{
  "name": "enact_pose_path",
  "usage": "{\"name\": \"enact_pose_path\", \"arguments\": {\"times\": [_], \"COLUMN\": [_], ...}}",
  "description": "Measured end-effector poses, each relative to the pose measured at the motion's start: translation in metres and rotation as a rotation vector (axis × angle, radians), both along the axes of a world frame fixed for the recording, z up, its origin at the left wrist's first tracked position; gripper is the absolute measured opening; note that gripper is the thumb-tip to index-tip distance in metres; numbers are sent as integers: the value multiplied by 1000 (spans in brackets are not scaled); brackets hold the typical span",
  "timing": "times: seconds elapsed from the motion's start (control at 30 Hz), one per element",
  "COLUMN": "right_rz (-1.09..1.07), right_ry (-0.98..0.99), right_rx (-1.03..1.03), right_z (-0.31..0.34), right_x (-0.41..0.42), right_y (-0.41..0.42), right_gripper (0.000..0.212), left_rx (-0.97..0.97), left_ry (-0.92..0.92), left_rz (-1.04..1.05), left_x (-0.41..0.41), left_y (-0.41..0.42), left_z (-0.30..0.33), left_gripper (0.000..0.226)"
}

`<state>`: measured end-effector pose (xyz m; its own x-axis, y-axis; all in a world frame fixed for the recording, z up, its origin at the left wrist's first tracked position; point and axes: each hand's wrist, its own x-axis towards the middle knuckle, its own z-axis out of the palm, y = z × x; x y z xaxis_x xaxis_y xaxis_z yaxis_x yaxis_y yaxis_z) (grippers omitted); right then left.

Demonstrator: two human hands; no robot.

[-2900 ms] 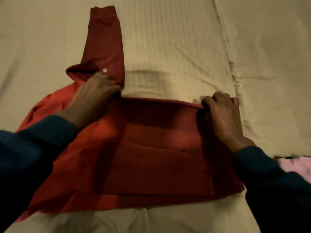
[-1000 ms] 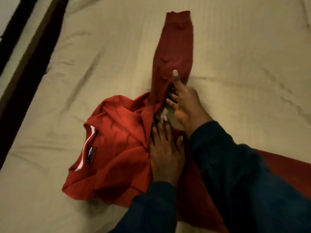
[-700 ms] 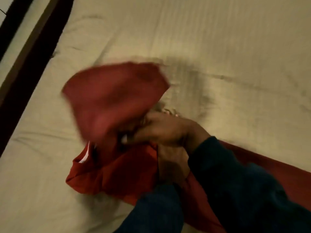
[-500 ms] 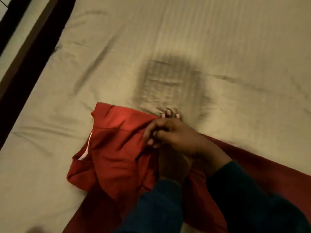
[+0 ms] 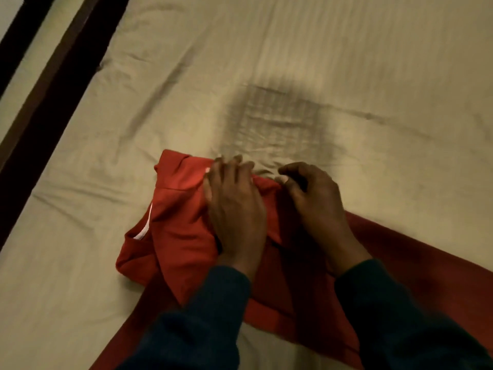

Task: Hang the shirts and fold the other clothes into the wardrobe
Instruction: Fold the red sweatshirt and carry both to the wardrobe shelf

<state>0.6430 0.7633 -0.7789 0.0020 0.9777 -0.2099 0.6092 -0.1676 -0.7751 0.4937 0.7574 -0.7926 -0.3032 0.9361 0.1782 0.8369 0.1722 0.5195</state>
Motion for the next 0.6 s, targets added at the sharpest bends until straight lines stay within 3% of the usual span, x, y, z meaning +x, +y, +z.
{"name": "enact_pose_path", "arguments": {"times": [0.03, 0.17, 0.23, 0.4, 0.47, 0.6], "right_rz": [60, 197, 191, 218, 223, 187], "right_ry": [-76, -224, -251, -238, -279, -289], "right_rx": [41, 26, 22, 50, 135, 234], "right_z": [-1, -3, -5, -11, -13, -15], "right_x": [-6, -39, -52, -62, -61, -61], "right_y": [-1, 8, 17, 29, 27, 19], "right_gripper": [19, 29, 29, 22, 22, 29], "left_rx": [-5, -94, -203, -549, -478, -255], "left_ry": [128, 133, 71, -341, -290, -184], "left_rz": [101, 99, 59, -237, -258, -107], "left_x": [2, -45, -95, -152, -157, -159], "left_y": [-15, 12, 30, 36, 38, 50], "left_z": [1, 10, 13, 31, 31, 20], "left_gripper": [32, 29, 29, 35, 41, 45]}}
